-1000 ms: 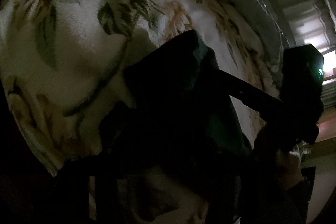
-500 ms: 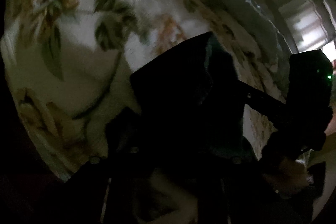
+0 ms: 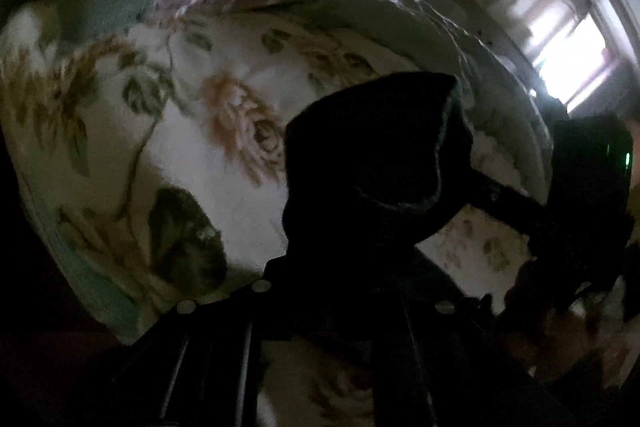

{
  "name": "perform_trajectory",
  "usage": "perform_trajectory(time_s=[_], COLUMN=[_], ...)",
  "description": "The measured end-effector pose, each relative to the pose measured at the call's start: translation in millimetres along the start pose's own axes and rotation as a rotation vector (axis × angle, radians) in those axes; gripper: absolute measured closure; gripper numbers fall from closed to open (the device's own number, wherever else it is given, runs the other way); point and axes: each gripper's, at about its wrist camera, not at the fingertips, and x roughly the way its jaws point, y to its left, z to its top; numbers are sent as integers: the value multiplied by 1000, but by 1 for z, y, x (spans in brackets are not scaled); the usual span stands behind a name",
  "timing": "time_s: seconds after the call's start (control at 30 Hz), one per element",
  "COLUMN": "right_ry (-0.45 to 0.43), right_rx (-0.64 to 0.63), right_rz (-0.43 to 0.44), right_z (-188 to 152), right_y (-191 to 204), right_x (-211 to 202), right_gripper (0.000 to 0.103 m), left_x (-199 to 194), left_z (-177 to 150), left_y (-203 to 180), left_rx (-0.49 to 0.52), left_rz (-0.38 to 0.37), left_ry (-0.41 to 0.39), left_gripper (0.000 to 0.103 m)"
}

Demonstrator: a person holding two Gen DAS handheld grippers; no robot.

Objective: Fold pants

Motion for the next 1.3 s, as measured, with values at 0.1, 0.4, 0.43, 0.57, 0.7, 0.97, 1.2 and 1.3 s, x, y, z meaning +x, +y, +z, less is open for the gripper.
perform_trajectory(time_s=[0.1,0.4,0.43,0.57,0.7,0.97,1.2,1.3], right_ry=[-23,-86,-97,-146,-195,-264,-289,-296], right_rx=[18,36,40,69,106,186,256,286], right_rz=[2,-12,-15,-27,-46,-87,-115,-121], right_z=[-3,-26,-30,-51,-76,-122,-156,-171], right_y=[1,-1,-2,-13,-26,-50,-70,-79], right_x=[-7,-53,-60,-94,-127,-173,-187,-190], right_gripper=[82,82,82,82,82,82,82,82], left_x=[-1,-13,-14,-15,-13,-1,25,32], left_z=[-3,-9,-11,-25,-44,-84,-113,-123], left_y=[-11,-45,-52,-88,-123,-182,-206,-213], left_rx=[34,112,125,196,266,400,495,530], left_rz=[-9,-76,-88,-135,-173,-197,-179,-166], left_ry=[-1,4,7,28,62,116,175,187], left_gripper=[93,93,93,94,93,94,93,93])
